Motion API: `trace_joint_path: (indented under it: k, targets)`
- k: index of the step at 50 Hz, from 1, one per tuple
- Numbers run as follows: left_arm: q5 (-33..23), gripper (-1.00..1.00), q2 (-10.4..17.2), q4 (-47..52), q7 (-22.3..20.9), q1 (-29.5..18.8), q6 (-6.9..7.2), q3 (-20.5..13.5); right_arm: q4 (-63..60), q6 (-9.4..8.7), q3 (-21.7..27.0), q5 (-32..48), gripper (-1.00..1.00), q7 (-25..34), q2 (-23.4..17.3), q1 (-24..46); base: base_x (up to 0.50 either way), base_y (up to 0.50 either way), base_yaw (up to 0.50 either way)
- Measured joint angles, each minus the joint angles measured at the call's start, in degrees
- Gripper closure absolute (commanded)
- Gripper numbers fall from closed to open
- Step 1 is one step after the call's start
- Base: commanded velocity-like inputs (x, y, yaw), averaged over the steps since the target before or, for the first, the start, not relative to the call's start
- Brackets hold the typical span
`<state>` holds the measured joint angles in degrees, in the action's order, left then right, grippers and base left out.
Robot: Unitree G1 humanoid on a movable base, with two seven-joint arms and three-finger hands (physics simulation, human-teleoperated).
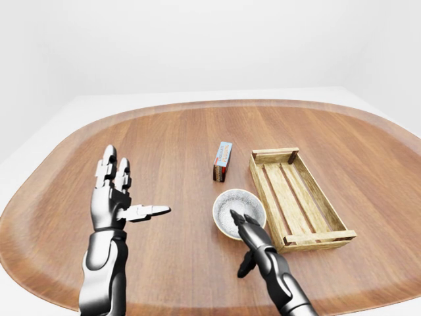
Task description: Pick up the bowl on the left and put it in the tray.
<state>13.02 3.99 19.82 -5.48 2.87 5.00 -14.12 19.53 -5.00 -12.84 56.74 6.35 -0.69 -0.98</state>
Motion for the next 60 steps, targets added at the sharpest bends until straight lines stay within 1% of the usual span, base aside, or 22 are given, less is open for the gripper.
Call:
trace_joint_path:
  k: [1, 6, 7, 22, 36, 40, 46, 54, 60]
  targets:
    - [0.0, -1.00, 0.0, 0.0, 0.0, 0.0, 0.00, 0.0, 0.1, 0.00, 0.0, 0.0, 0.21, -0.1, 0.0, 0.0, 0.00, 0.00, 0.00]
    - [-0.1, -1.00, -0.1, -0.1, 0.0, 0.1, 0.00, 0.1, 0.4, 0.01, -0.2, 0.1, 0.21, -0.4, 0.0, 0.0, 0.00, 0.00, 0.00]
    - [-0.1, -1.00, -0.1, -0.2, 0.0, 0.1, 0.00, 0.1, 0.4, 0.01, -0.2, 0.2, 1.00, -0.6, 0.0, 0.1, 0.00, 0.00, 0.00]
    - [-0.8, -1.00, -0.1, -1.1, 0.2, -0.1, 0.00, 0.6, -0.7, 0.00, -0.7, 1.5, 1.00, -1.6, 0.2, -0.5, 0.00, 0.00, 0.00]
    - [-1.4, -1.00, -0.2, -1.8, 0.4, -0.3, 0.00, 1.3, -2.8, 0.00, -1.4, 0.4, 1.00, -0.7, 0.0, -2.1, 0.00, 0.00, 0.00]
    - [-1.4, -1.00, -0.2, -1.4, 0.4, -0.1, 0.00, 1.3, -4.8, 0.00, -1.8, 0.5, 1.00, 0.6, 0.0, -2.5, 0.00, 0.00, 0.00]
    - [-1.4, -1.00, -0.3, -0.7, 0.3, 0.1, 0.00, 1.3, -11.9, 0.00, -3.6, 1.9, 1.00, 5.4, 0.1, -3.7, 0.00, 0.00, 0.00]
    - [-1.4, -1.00, -0.4, -0.3, 0.3, 0.2, 0.00, 1.4, -24.1, -0.01, -6.2, 5.8, 1.00, 13.3, 0.6, -4.6, 0.00, 0.00, 0.00]
    - [-1.5, -1.00, -0.5, -0.1, 0.3, 0.3, 0.00, 1.5, -30.2, -0.01, -7.3, 8.0, 1.00, 17.3, 1.0, -4.8, 0.00, 0.00, 0.00]
